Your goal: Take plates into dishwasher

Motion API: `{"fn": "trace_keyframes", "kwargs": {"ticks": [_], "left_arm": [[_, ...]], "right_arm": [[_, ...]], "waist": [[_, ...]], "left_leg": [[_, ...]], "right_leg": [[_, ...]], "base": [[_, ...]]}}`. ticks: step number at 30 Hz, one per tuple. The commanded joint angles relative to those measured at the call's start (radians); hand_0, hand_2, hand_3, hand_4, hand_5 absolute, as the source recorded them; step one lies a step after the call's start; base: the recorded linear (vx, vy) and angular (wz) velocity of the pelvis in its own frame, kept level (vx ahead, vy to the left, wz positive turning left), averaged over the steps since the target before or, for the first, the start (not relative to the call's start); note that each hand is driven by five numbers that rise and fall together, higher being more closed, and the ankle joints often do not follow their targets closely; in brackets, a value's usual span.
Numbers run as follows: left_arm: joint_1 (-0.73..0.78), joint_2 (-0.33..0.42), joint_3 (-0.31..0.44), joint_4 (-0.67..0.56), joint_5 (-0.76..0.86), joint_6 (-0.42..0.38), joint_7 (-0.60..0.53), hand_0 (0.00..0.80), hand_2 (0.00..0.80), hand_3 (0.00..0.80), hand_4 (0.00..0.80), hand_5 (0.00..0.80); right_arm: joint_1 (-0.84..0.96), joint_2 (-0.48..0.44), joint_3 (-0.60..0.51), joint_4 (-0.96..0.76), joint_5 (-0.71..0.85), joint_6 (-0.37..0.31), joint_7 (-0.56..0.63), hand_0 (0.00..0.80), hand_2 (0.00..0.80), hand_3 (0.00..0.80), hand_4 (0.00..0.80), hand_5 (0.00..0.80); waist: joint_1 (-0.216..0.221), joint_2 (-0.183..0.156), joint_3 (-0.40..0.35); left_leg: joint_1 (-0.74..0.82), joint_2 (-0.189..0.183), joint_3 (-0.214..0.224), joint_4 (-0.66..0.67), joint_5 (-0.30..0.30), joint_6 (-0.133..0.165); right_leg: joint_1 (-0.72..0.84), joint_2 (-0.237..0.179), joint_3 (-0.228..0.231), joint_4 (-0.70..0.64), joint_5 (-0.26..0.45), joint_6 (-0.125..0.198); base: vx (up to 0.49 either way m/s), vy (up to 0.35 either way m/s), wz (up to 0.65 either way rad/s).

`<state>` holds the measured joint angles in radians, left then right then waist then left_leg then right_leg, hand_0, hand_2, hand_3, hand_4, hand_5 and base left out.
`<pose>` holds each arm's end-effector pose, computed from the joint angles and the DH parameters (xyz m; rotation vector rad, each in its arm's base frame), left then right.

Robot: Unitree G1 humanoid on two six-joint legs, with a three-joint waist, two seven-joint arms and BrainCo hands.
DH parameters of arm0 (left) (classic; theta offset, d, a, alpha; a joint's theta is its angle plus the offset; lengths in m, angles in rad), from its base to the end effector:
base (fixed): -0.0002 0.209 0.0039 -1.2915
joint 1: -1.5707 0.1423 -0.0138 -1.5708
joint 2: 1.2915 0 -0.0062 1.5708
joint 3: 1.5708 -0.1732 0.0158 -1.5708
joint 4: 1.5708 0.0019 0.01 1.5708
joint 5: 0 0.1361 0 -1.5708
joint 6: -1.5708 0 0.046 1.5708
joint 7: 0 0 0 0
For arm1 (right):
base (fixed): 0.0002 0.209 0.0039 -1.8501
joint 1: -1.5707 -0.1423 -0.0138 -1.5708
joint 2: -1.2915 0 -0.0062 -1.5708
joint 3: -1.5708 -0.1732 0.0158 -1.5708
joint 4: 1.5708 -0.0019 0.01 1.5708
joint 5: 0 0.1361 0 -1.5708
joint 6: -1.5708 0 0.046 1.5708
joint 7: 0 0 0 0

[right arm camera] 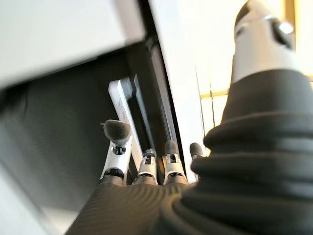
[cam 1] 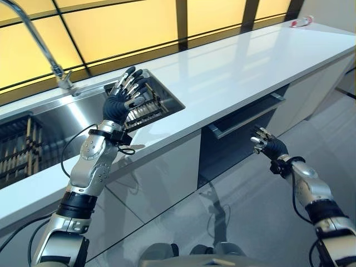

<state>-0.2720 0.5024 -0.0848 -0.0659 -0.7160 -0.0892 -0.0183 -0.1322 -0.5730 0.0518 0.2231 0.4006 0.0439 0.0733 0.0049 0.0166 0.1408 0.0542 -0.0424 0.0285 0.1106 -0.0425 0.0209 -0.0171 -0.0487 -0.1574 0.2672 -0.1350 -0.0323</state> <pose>0.2422 0.1998 0.1420 -0.2077 -0.3483 -0.2193 0.2231 -0.2529 0.0705 -0.1712 0.1418 0.0355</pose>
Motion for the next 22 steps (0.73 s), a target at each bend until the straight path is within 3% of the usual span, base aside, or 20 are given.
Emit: {"fn": "trace_keyframes", "kwargs": {"ticks": [1, 6, 10, 22], "left_arm": [[0.053, -0.056, 0.06, -0.07, 0.117, -0.096, 0.062, 0.0, 0.0, 0.0, 0.0, 0.0], [0.04, -0.101, 0.049, -0.058, 0.143, -0.1, 0.102, 0.0, 0.0, 0.0, 0.0, 0.0], [0.06, -0.117, 0.038, -0.055, 0.148, -0.073, 0.082, 0.0, 0.0, 0.0, 0.0, 0.0], [0.126, -0.102, 0.017, -0.056, 0.125, -0.007, 0.034, 0.0, 0.0, 0.0, 0.0, 0.0]], "right_arm": [[0.018, 0.059, -0.063, -0.183, -0.289, -0.079, -0.181, 0.0, 0.0, 0.0, 0.0, 0.0], [0.014, 0.092, -0.036, -0.291, -0.366, -0.096, -0.216, 0.0, 0.0, 0.0, 0.0, 0.0], [0.001, 0.106, -0.008, -0.341, -0.426, -0.112, -0.278, 0.0, 0.0, 0.0, 0.0, 0.0], [0.009, 0.113, 0.036, -0.434, -0.409, -0.269, -0.356, 0.0, 0.0, 0.0, 0.0, 0.0]], "waist": [[-0.04, -0.009, -0.039], [-0.042, -0.003, -0.065], [-0.027, 0.002, -0.079], [0.018, 0.004, -0.097]], "left_leg": [[0.064, 0.01, -0.033, -0.136, 0.028, 0.027], [0.06, -0.002, -0.029, -0.198, 0.036, 0.023], [0.061, 0.0, -0.021, -0.198, 0.028, 0.028], [0.06, 0.002, -0.036, -0.198, 0.012, 0.031]], "right_leg": [[0.139, 0.006, 0.075, -0.248, 0.114, 0.045], [0.149, 0.004, 0.062, -0.354, 0.169, 0.069], [0.144, -0.004, 0.049, -0.35, 0.164, 0.078], [0.153, -0.018, 0.01, -0.354, 0.147, 0.094]], "base": [[-0.025, 0.068, -0.3], [-0.053, 0.064, -0.17], [-0.005, 0.045, 0.06], [0.014, 0.008, 0.1]]}}
